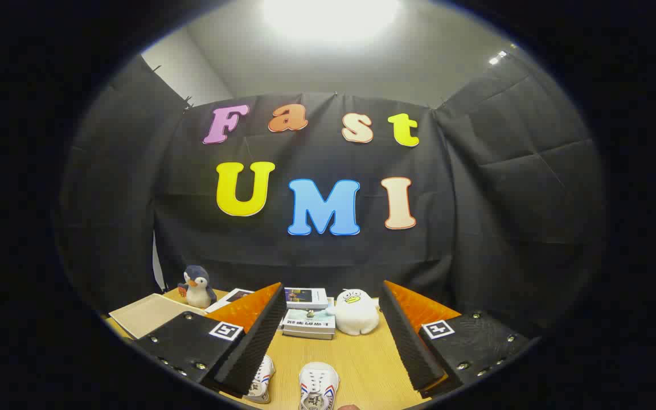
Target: Open the storage box then place both shoes into the box .Put the left shoe in first, then the right shoe, with the right side of both shoes facing outward in a uniform manner.
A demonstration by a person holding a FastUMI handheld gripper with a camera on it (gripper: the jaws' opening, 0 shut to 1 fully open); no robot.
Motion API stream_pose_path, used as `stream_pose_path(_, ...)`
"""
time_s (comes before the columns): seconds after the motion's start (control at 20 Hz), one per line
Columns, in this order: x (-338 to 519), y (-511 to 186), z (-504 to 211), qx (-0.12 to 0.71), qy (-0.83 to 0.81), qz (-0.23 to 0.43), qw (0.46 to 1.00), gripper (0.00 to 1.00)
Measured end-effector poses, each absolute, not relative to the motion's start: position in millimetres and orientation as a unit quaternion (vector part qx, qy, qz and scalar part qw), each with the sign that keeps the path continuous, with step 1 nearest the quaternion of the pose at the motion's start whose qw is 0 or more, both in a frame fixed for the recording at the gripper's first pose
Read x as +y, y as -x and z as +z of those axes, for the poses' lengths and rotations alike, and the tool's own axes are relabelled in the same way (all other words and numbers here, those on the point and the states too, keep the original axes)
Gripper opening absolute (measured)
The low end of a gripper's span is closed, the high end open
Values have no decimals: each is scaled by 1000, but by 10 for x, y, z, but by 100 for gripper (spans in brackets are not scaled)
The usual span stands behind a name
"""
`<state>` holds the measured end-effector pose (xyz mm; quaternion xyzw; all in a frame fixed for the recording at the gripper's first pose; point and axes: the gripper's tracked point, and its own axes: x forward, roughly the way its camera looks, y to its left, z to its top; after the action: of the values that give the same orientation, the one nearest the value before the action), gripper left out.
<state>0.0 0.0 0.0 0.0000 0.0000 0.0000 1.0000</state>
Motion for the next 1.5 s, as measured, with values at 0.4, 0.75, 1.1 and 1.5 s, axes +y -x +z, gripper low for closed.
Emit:
stream_pose_path(0.4, -60, -4, 19, -5, 1, -3, 1000, 98)
stream_pose_path(0.75, -34, 26, 35, -9, -1, -5, 1000, 98)
stream_pose_path(1.1, 184, 84, -92, 5, -27, 22, 999, 98)
stream_pose_path(1.5, 714, 138, -393, 50, -100, 84, 990, 99)
